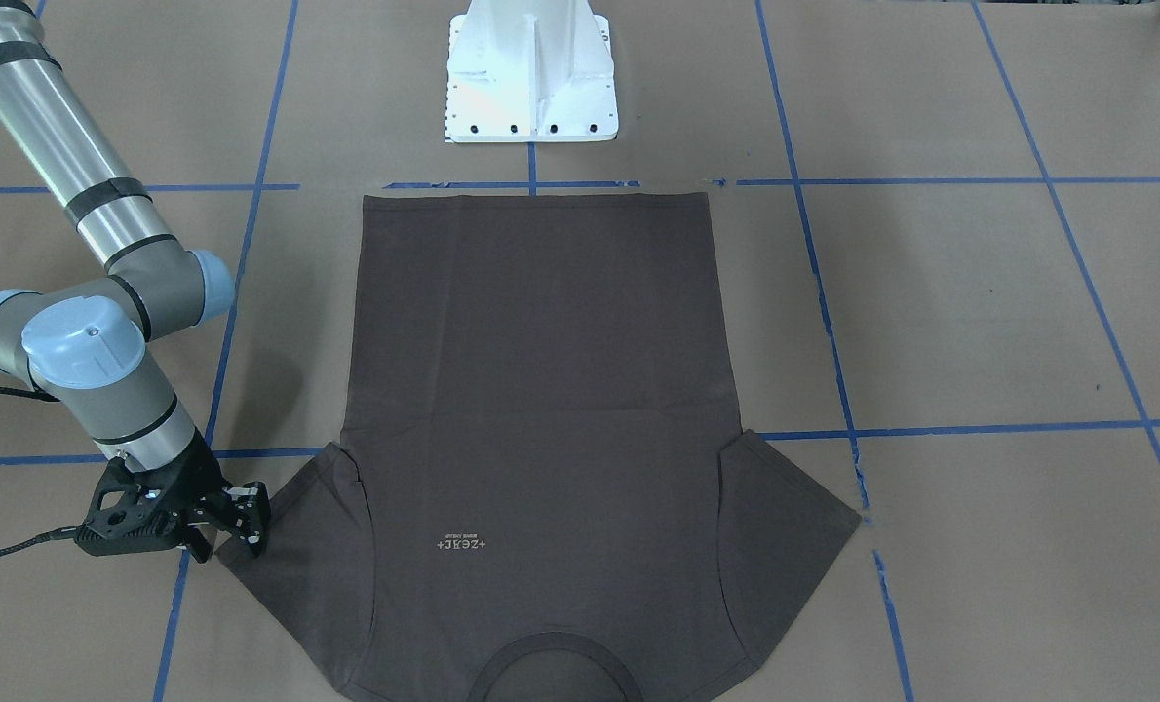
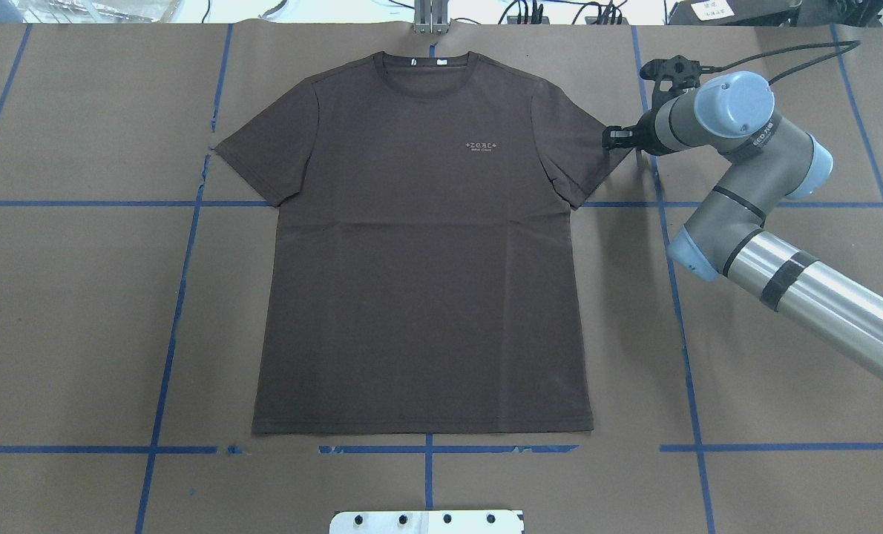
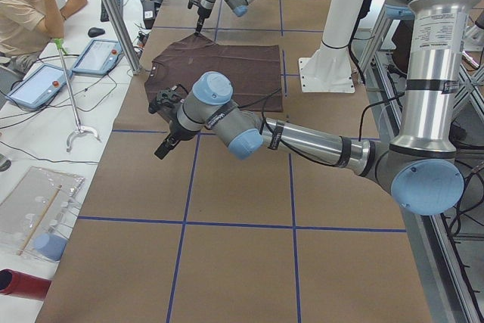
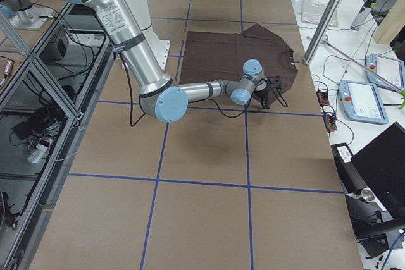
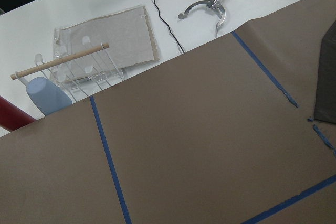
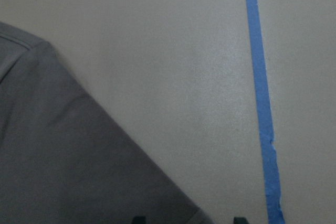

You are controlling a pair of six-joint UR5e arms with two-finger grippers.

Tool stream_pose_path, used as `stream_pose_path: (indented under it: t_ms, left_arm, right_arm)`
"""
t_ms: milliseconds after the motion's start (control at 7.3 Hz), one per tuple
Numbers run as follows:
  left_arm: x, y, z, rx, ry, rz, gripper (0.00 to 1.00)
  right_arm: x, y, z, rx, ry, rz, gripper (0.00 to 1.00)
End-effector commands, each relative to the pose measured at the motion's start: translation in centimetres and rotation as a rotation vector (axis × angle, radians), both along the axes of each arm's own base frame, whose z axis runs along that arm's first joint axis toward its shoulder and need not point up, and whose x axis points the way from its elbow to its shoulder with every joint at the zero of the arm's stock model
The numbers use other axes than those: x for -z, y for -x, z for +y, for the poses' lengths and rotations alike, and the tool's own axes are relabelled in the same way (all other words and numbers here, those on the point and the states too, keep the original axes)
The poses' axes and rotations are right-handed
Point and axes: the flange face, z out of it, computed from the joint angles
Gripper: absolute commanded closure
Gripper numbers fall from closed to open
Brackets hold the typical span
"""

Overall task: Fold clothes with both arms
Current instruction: 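Move the right gripper toward the sleeve nearest it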

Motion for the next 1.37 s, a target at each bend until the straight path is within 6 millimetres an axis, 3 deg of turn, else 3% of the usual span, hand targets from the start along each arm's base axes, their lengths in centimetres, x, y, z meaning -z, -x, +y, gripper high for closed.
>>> stream_pose_path:
  t_ms: [0, 137, 411, 548, 685, 1234]
  left_arm:
    - [0.0, 0.0, 0.0, 0.0, 0.0, 0.0, 0.0]
    - [0.0, 0.0, 0.0, 0.0, 0.0, 0.0, 0.0]
    - [0.0, 0.0, 0.0, 0.0, 0.0, 0.0, 0.0]
    - [0.0, 0.0, 0.0, 0.0, 0.0, 0.0, 0.0]
    - [0.0, 0.0, 0.0, 0.0, 0.0, 0.0, 0.0]
    - [-0.1, 0.0, 0.0, 0.0, 0.002, 0.0, 0.0]
  right_arm:
    - [-0.3, 0.0, 0.1, -0.003, 0.005, 0.002, 0.63]
    - [-0.3, 0.0, 0.1, -0.019, 0.02, -0.006, 1.0]
    - [0.7, 0.1, -0.1, -0.024, 0.016, -0.015, 1.0]
    - [2.8, 0.7, -0.8, -0.022, 0.014, -0.019, 1.0]
    - [3.7, 1.1, -1.2, -0.023, 0.03, -0.004, 1.0]
    - [5.2, 1.2, -1.2, -0.022, 0.02, -0.013, 1.0]
